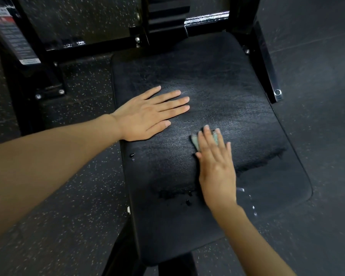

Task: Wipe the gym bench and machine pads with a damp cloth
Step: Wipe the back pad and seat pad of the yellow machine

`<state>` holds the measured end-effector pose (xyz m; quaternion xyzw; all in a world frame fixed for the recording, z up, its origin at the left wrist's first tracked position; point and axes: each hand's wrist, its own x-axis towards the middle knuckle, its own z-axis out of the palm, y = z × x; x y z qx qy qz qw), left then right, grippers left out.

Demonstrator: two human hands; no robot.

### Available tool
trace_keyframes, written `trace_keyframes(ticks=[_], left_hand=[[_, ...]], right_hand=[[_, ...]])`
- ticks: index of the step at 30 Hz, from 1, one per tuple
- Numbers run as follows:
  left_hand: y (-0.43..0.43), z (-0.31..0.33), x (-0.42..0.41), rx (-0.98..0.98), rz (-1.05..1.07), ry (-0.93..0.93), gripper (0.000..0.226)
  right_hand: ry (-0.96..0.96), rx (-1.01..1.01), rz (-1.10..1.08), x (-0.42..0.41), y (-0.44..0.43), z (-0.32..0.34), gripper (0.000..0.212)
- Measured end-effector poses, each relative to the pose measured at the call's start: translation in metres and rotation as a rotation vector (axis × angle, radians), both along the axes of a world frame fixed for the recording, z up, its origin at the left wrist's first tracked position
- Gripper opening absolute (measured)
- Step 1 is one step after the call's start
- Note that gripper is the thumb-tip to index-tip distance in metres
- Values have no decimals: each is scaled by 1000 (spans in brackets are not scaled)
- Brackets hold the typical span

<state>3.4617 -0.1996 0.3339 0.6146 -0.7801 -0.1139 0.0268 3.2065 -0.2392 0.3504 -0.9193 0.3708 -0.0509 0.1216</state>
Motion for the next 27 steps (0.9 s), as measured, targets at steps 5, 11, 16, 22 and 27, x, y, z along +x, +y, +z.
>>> trace_keyframes(ticks=[5,11,16,22,27], left_hand=[[2,1,1,3,3,7,55],[2,1,12,16,-57,-6,56],[2,0,18,9,-93,-14,54],[3,1,18,12,-83,-10,55],[6,1,16,14,-58,-1,54]], right_hand=[[-48,30,-73,22,24,3,42],[289,-42,211,56,90,14,53],[-25,136,188,81,120,7,66],[-21,91,207,56,79,12,70],[31,20,-8,28,30,8,75]])
